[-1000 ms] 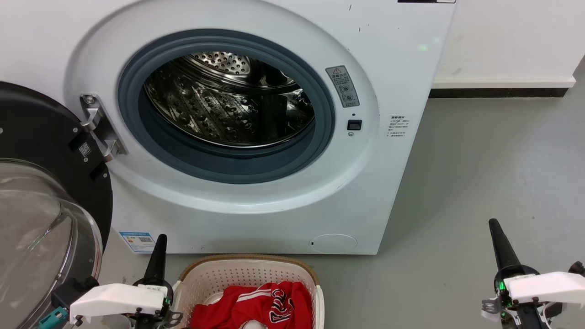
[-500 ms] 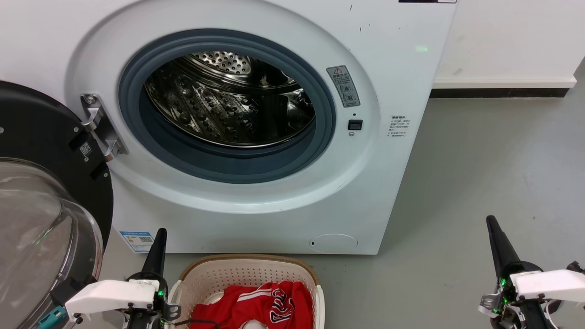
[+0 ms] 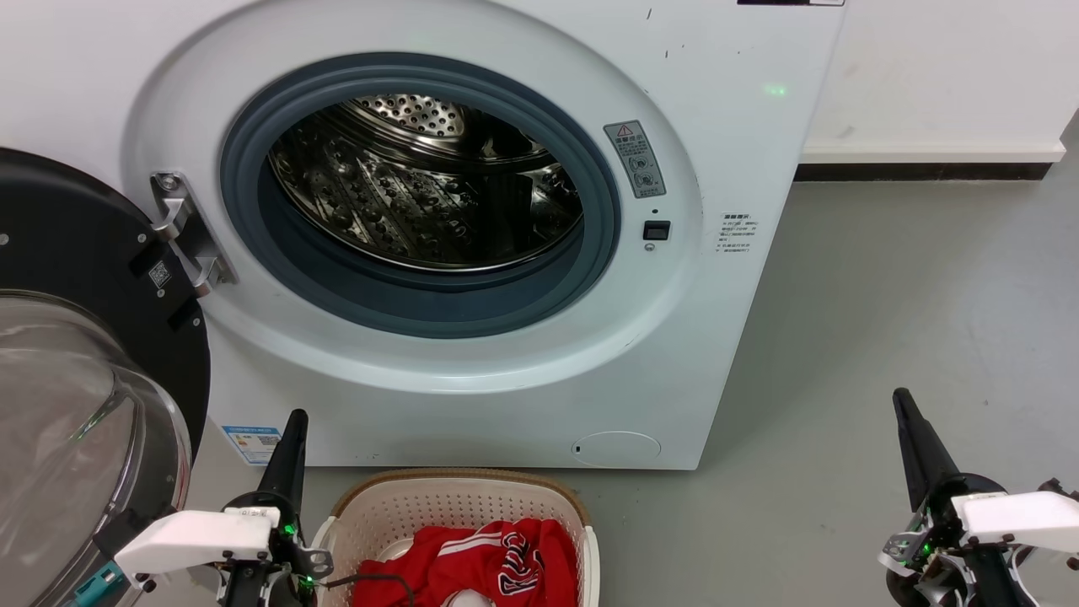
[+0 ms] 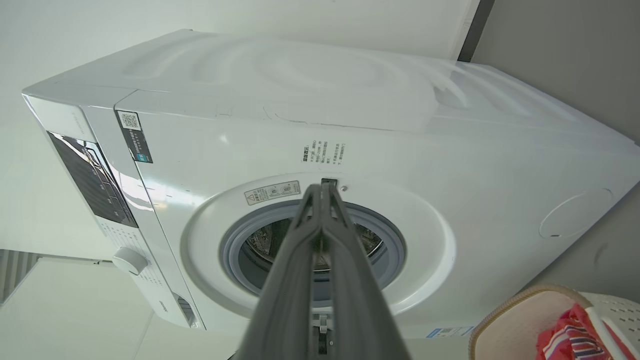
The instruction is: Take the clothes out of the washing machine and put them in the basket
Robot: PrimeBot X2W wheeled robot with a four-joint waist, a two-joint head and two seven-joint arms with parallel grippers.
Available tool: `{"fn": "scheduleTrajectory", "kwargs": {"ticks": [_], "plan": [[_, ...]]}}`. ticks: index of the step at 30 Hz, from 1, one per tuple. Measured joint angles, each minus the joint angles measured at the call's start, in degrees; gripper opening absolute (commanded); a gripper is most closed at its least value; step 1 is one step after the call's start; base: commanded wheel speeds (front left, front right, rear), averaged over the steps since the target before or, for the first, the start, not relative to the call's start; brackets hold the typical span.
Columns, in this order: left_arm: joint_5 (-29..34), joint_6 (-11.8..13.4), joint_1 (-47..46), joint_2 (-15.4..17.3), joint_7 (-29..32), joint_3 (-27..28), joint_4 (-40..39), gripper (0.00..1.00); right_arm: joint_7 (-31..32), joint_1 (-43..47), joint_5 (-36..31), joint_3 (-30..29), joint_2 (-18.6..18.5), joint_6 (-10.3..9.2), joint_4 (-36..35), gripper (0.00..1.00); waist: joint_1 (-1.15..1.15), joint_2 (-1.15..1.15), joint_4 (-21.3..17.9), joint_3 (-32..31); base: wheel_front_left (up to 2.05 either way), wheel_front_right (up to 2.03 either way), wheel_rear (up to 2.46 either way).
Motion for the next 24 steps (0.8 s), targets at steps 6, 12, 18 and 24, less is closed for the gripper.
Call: {"fn": "scheduleTrajectory", "kwargs": {"ticks": [6,12,18,24], "plan": [[-2.67,-0.19,-0.36,-0.05,0.66,0.24,0.15,0.00,0.62,-0.29,2.81,0.03,-0.01,0.00,0.21,0.00,0.00,0.00,0.04,0.01,0.00,0.00,0.00],[-5.21,-0.47,-0.91,-0.09,1.27,0.45,0.31,0.00,1.18,-0.90,5.46,0.07,-0.02,0.00,0.36,0.00,0.00,0.00,0.09,0.02,0.00,0.00,0.00],[-6.83,-0.55,-1.16,-0.13,1.62,0.63,0.42,0.00,1.62,-1.10,7.14,0.08,-0.03,0.00,0.49,0.00,0.00,0.00,0.12,0.02,0.00,0.00,0.00],[-6.83,-0.57,-1.16,-0.13,1.62,0.63,0.42,0.00,1.62,-1.10,7.14,0.08,-0.03,0.00,0.49,0.00,0.00,0.00,0.12,0.02,0.00,0.00,0.00]]}}
